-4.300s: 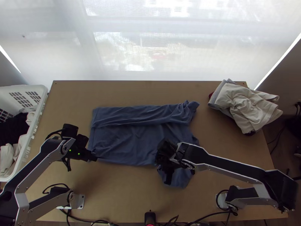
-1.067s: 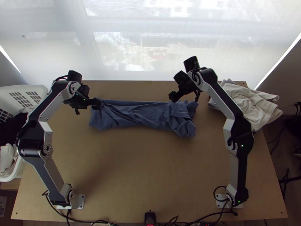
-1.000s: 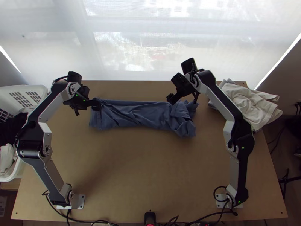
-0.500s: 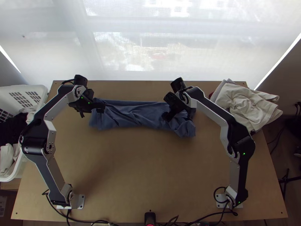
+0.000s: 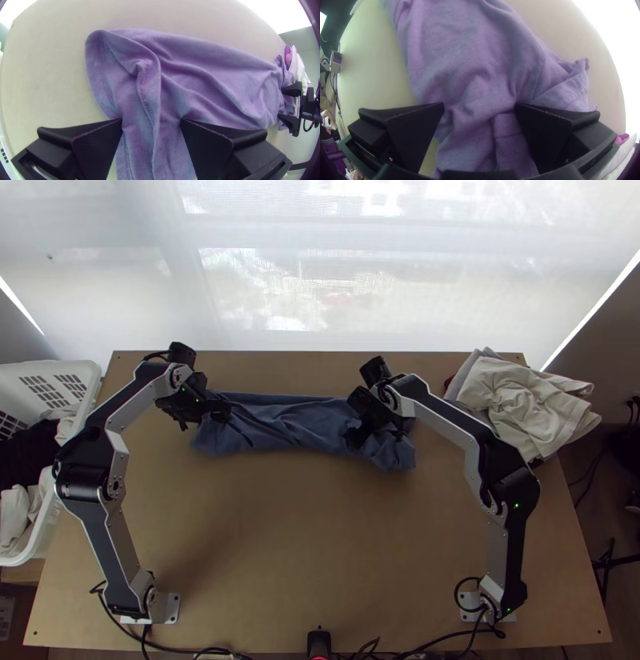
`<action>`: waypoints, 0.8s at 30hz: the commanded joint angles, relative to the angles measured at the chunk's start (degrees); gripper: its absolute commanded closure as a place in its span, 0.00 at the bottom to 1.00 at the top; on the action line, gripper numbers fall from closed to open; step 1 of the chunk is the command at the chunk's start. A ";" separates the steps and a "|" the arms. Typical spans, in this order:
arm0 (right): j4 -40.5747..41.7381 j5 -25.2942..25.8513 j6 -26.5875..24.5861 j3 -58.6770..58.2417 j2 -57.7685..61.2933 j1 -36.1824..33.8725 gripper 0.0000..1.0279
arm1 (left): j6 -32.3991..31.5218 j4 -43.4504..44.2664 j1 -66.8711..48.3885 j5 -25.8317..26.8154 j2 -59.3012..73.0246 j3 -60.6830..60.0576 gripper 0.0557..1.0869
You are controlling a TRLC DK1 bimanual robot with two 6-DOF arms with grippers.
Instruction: Fold the t-shirt
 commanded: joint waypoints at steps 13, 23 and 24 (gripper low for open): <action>0.31 0.29 0.23 -1.20 0.65 -0.87 0.04 | -2.13 1.90 -0.32 8.57 -5.17 -0.79 0.97; 0.48 0.37 0.23 -1.73 1.97 -1.57 0.04 | -4.15 0.85 -1.64 15.60 -11.23 5.89 0.97; 0.48 0.37 0.32 -1.73 1.97 -1.66 0.04 | -4.59 0.85 -2.16 16.30 -11.41 6.86 0.97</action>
